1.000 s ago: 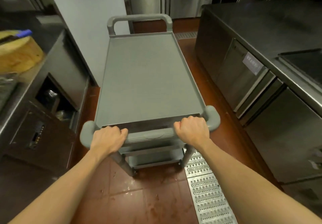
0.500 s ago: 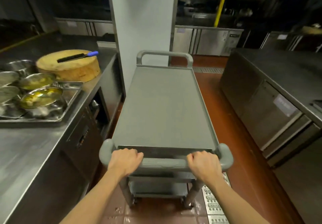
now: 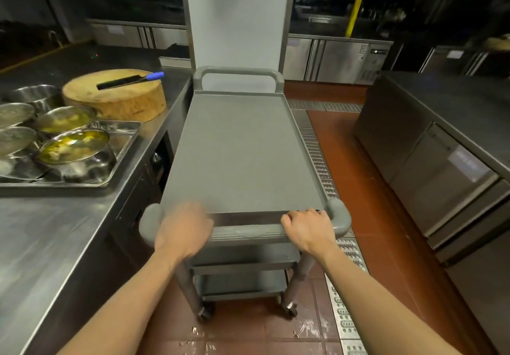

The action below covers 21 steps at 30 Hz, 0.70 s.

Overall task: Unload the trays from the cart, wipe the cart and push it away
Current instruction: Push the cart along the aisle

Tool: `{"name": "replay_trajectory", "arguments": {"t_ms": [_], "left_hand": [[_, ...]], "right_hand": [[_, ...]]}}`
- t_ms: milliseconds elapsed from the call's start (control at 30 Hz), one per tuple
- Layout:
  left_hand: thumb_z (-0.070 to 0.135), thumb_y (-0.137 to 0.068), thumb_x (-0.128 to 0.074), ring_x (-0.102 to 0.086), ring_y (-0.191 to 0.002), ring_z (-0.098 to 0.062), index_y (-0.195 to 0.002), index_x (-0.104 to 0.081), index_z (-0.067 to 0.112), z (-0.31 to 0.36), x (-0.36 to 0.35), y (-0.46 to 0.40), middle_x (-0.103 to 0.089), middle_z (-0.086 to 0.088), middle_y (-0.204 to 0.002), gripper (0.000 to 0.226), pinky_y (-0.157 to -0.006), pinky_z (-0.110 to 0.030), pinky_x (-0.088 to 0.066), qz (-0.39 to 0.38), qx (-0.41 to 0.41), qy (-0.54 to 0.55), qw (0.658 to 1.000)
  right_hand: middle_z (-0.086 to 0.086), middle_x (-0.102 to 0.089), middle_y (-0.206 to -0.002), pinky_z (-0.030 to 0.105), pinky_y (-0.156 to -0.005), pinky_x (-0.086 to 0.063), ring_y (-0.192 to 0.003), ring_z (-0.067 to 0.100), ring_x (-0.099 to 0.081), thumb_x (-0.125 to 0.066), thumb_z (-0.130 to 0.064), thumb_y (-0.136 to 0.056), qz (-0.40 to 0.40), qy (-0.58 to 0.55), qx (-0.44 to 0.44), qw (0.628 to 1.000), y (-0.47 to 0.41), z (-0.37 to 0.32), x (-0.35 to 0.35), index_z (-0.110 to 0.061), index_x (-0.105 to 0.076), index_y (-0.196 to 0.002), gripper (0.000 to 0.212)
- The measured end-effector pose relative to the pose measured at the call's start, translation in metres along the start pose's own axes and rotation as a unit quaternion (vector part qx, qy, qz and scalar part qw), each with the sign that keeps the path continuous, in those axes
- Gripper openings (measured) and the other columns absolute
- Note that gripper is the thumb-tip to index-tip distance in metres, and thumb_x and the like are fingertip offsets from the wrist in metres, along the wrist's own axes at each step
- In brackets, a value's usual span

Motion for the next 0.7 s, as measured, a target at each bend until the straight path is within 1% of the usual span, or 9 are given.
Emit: {"name": "replay_trajectory", "arguments": {"t_ms": [67, 167, 333, 400, 467, 567, 633, 700], "left_hand": [[0.046, -0.087, -0.03, -0.055, -0.11, -0.02, -0.125, -0.053, 0.023, -0.008, 0.001, -0.009, -0.059, -0.003, -0.124, 0.049, -0.085, -0.039, -0.05, 0.003, 0.002, 0.002, 1.0], [0.047, -0.088, -0.03, -0.054, -0.113, -0.018, -0.13, -0.05, 0.024, -0.021, 0.001, -0.026, -0.057, -0.002, -0.128, 0.052, -0.086, -0.038, -0.05, 0.001, 0.004, -0.002, 1.0], [0.046, -0.089, -0.03, -0.051, -0.12, -0.018, -0.137, -0.044, 0.022, -0.036, 0.003, -0.061, -0.053, -0.002, -0.136, 0.055, -0.09, -0.038, -0.05, -0.006, 0.005, 0.002, 1.0], [0.049, -0.09, -0.031, -0.048, -0.125, -0.019, -0.141, -0.039, 0.021, -0.04, 0.004, -0.078, -0.05, -0.002, -0.14, 0.059, -0.094, -0.039, -0.047, -0.012, 0.009, 0.007, 1.0], [0.057, -0.091, -0.034, -0.043, -0.131, -0.021, -0.144, -0.035, 0.02, -0.045, 0.004, -0.097, -0.046, -0.004, -0.145, 0.065, -0.101, -0.042, -0.042, -0.018, 0.018, 0.035, 0.999], [0.069, -0.089, -0.03, -0.038, -0.136, -0.025, -0.147, -0.031, 0.02, -0.056, 0.007, -0.127, -0.043, -0.006, -0.148, 0.076, -0.105, -0.046, -0.036, -0.024, 0.038, 0.095, 0.994], [0.069, -0.089, -0.028, -0.037, -0.137, -0.026, -0.147, -0.031, 0.019, -0.062, 0.008, -0.146, -0.043, -0.008, -0.148, 0.077, -0.106, -0.047, -0.033, -0.018, 0.041, 0.107, 0.993], [0.069, -0.089, -0.026, -0.036, -0.137, -0.026, -0.147, -0.031, 0.019, -0.067, 0.007, -0.165, -0.043, -0.008, -0.149, 0.077, -0.106, -0.047, -0.032, -0.014, 0.048, 0.109, 0.993]], "right_hand": [[0.01, -0.073, -0.103, 0.043, -0.088, -0.04, -0.097, 0.03, -0.06, -0.02, -0.04, -0.088, -0.004, -0.005, -0.004, 1.0, -0.01, -0.007, -0.001, -0.022, -0.069, -0.095, 0.053], [0.01, -0.074, -0.1, 0.042, -0.086, -0.041, -0.097, 0.03, -0.061, -0.021, -0.042, -0.088, 0.008, -0.002, -0.008, 1.0, -0.027, -0.017, -0.004, -0.023, -0.069, -0.097, 0.053], [0.008, -0.074, -0.092, 0.041, -0.082, -0.045, -0.088, 0.027, -0.063, -0.023, -0.042, -0.088, 0.021, -0.006, -0.025, 0.999, -0.063, -0.028, -0.009, -0.023, -0.068, -0.09, 0.049], [0.008, -0.074, -0.092, 0.042, -0.081, -0.044, -0.089, 0.028, -0.063, -0.024, -0.042, -0.089, 0.022, -0.011, -0.028, 0.999, -0.079, -0.03, -0.007, -0.023, -0.067, -0.091, 0.047], [0.01, -0.074, -0.095, 0.042, -0.081, -0.043, -0.091, 0.029, -0.063, -0.025, -0.043, -0.089, 0.017, -0.016, -0.032, 0.999, -0.097, -0.033, -0.006, -0.024, -0.067, -0.097, 0.047], [0.012, -0.073, -0.106, 0.042, -0.085, -0.041, -0.101, 0.031, -0.063, -0.026, -0.05, -0.091, -0.017, -0.051, -0.045, 0.998, -0.127, -0.038, -0.006, -0.028, -0.065, -0.117, 0.052], [0.012, -0.07, -0.117, 0.042, -0.092, -0.041, -0.111, 0.032, -0.061, -0.028, -0.057, -0.091, -0.042, -0.079, -0.063, 0.994, -0.148, -0.041, -0.007, -0.03, -0.058, -0.13, 0.056], [0.012, -0.069, -0.12, 0.042, -0.094, -0.041, -0.115, 0.032, -0.059, -0.028, -0.061, -0.091, -0.04, -0.084, -0.065, 0.994, -0.168, -0.044, -0.008, -0.031, -0.055, -0.134, 0.059]]}}
Point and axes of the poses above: each hand's wrist, its own y-axis away from the middle knuckle, its own x-axis out of the back of the hand, z = x × y, the point moved 5 cm from there along -y, towards the middle knuckle
